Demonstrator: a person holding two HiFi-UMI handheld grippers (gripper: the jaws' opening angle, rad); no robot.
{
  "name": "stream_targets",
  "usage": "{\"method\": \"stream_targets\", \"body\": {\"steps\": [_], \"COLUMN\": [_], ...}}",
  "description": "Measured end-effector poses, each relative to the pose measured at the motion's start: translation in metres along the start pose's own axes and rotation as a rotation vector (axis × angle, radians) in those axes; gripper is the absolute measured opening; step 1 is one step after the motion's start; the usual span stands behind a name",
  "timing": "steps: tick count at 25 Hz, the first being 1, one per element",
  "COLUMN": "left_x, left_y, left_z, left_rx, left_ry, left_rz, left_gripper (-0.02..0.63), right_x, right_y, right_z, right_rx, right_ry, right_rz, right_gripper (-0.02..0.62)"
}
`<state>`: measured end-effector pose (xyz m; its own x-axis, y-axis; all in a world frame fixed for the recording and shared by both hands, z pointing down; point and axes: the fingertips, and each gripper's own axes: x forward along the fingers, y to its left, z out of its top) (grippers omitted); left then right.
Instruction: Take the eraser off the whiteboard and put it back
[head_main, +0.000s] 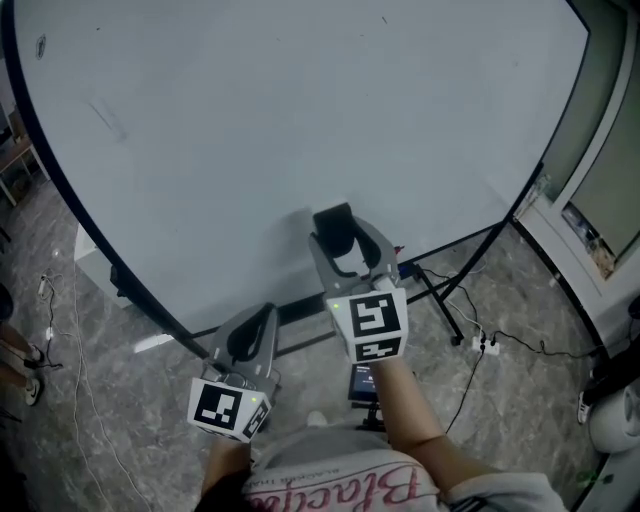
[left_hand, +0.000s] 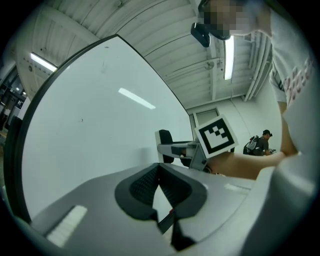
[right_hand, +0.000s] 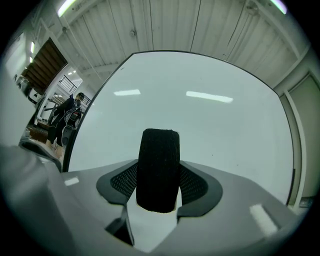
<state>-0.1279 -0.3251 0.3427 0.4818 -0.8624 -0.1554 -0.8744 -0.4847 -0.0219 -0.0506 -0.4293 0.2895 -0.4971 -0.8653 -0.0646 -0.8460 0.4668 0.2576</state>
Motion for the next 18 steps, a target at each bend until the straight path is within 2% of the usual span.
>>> {"method": "stream_targets", "body": {"steps": [9,18], "left_x": [0.015,0.027], "left_y": [0.020,0.029], "left_z": [-0.001,0.001], "left_rx": [0.004,-0.010], "left_ry": [-0.007,0.002], "left_rz": [0.024,0.020], "left_gripper": [-0.003,-0.003], "right_x": [0.039,0.044], "right_y": [-0.006,-0.006], "right_z": [0.011,0.013], "right_rx": [-0.004,-0.010], "right_ry": [-0.028,-0.058], "right_rz": [0.005,0.035], "right_gripper": [0.242,0.253]}}
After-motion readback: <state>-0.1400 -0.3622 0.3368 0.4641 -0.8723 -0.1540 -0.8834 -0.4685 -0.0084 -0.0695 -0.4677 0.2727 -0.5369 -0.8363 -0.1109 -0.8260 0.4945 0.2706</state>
